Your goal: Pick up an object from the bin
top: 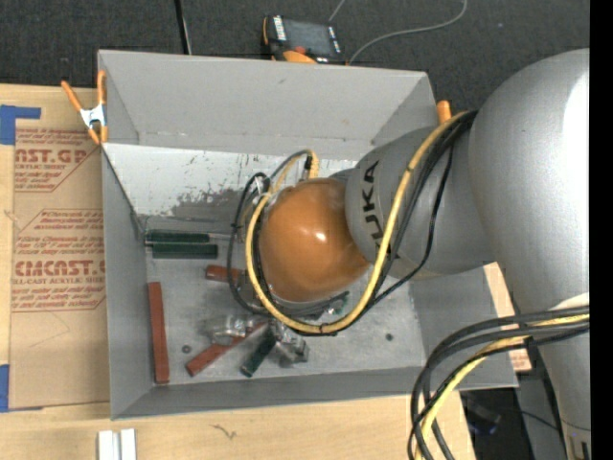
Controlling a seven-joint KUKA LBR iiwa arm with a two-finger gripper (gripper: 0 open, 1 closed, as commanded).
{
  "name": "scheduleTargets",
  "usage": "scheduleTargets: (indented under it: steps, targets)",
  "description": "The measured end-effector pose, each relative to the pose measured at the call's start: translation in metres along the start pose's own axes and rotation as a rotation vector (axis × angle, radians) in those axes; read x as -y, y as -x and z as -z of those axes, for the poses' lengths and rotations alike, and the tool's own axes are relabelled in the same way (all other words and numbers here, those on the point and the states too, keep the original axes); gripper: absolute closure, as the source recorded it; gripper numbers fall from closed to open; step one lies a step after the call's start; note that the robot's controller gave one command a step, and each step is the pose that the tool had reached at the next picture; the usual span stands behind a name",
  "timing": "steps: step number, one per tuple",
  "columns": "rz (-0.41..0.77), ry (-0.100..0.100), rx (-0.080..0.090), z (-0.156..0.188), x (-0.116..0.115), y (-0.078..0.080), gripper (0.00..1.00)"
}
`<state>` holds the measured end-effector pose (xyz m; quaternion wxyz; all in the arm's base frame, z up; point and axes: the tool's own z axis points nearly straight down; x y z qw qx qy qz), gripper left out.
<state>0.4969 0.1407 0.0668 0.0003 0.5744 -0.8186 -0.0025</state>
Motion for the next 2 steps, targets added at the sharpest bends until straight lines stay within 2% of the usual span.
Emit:
scheduleTargets:
  steps: [1, 2]
  targets:
    - [-0.004, -0.012, 0.012, 0.008, 0.004, 0.004, 1.00]
    - [-0.041, -0.013, 0.006, 0.149, 0.043, 0.025, 1.00]
